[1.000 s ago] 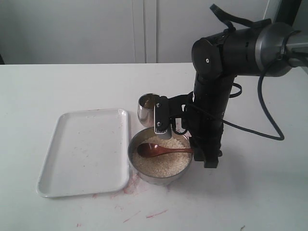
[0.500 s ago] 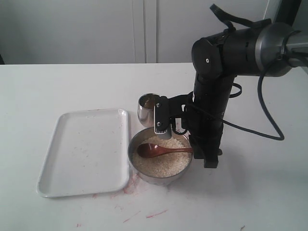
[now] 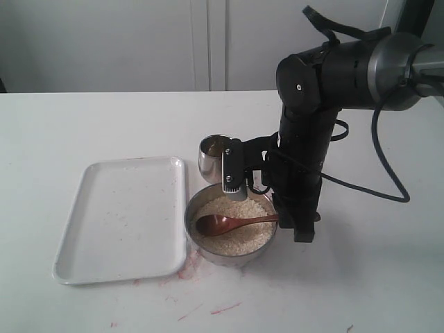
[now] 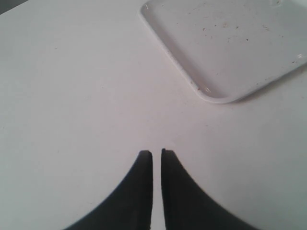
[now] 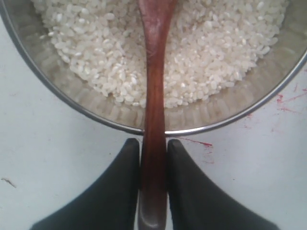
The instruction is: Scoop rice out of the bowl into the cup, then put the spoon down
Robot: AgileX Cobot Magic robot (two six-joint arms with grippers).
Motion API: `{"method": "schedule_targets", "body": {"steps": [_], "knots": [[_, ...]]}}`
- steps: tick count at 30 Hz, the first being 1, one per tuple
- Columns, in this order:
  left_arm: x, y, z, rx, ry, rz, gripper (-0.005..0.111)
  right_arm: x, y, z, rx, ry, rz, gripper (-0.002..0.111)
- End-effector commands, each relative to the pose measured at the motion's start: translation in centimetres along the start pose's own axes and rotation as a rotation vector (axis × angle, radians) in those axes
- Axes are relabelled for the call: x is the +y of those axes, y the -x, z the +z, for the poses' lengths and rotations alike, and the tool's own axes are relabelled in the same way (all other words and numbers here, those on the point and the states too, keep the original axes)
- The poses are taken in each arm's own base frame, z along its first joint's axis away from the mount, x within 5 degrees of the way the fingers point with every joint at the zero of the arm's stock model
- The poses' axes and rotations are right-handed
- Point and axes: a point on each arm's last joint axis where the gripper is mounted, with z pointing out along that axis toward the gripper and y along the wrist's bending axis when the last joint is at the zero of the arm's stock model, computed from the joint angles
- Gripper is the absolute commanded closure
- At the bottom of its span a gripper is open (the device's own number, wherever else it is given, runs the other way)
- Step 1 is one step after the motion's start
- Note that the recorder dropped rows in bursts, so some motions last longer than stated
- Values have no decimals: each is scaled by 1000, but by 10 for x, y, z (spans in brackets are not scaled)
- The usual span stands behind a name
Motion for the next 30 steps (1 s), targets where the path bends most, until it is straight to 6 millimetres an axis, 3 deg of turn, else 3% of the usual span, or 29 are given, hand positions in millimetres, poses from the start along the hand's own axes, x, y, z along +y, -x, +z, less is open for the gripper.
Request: {"method": "schedule_targets", "body": {"steps": [1, 11, 25, 30], "knots": [[-2, -7, 1, 54, -17, -5, 92, 0, -2, 0, 19, -4, -7, 107], [-2, -7, 1, 54, -17, -5, 92, 1, -6, -18, 26, -70, -29, 108], [-2, -7, 1, 54, -17, -5, 92, 14, -26, -90, 8, -293, 48, 108], [-2, -7, 1, 54, -17, -5, 92, 27, -21, -104, 78, -358, 17, 108]]}}
